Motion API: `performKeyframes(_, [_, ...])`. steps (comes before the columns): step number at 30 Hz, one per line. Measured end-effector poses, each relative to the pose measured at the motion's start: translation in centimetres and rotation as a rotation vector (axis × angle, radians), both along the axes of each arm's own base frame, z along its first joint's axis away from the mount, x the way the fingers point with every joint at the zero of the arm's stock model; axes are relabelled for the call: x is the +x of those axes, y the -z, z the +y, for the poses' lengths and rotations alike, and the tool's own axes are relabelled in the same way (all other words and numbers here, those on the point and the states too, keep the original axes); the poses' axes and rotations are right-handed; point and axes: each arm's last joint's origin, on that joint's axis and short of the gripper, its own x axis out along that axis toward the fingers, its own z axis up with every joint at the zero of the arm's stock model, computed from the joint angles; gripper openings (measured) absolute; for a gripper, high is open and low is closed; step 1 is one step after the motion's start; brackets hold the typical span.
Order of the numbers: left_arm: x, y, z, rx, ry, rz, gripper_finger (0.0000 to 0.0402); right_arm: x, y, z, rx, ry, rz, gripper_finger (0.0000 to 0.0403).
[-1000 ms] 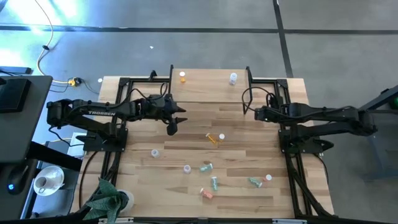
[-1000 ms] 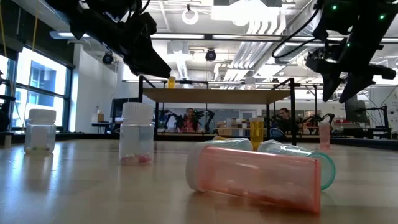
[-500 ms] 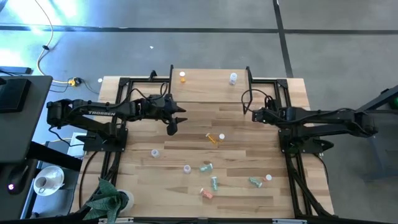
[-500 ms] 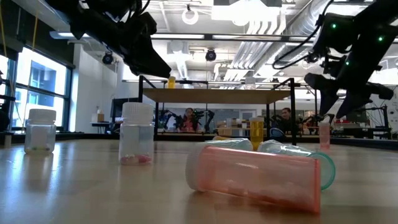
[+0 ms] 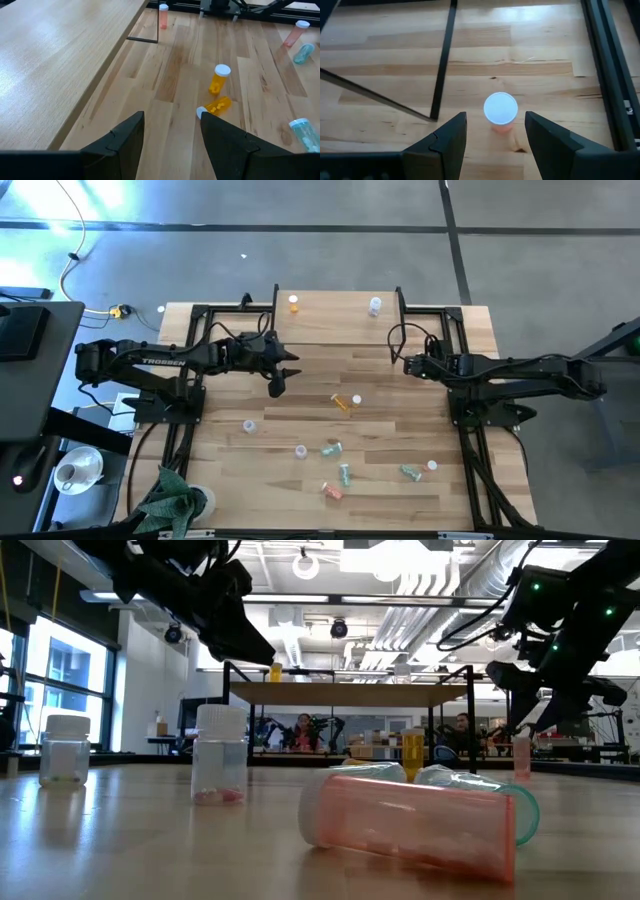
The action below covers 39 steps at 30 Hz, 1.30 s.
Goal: Pick and place medicine bottles onto shelf by color
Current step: Put the pink pill bottle on the shelf
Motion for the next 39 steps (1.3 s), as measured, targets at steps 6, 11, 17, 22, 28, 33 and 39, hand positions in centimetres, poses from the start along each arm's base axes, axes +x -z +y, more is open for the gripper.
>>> performKeyframes(6, [0.0,0.0,0.0,0.000,0.000,0.000,0.0186,0.6,0.7,-0.2,-0.015,0.009,0.045,0.0193])
performKeyframes(11, [0.0,0.0,0.0,0.000,0.000,0.000,0.0186,1.3,1.3,-0.4,-0.048,0.017,0.073,0.0193])
performKeyframes(17, [0.0,0.0,0.0,0.001,0.000,-0.001,0.0186,1.5,1.8,-0.5,-0.050,0.017,0.115,0.0193])
performKeyframes(22, [0.0,0.0,0.0,0.000,0.000,0.000,0.0186,1.6,2.1,-0.6,-0.066,0.024,0.144,0.0193])
performKeyframes(28, [0.0,0.0,0.0,0.000,0.000,0.000,0.0186,1.7,2.5,-0.6,-0.070,0.028,0.173,0.0193])
performKeyframes(33, [0.0,0.0,0.0,0.001,0.000,-0.001,0.0186,1.8,2.7,-0.6,-0.054,0.027,0.178,0.0192])
performKeyframes(39, [0.0,0.0,0.0,0.001,-0.001,-0.001,0.0186,1.8,2.7,-0.6,-0.051,0.026,0.177,0.0183])
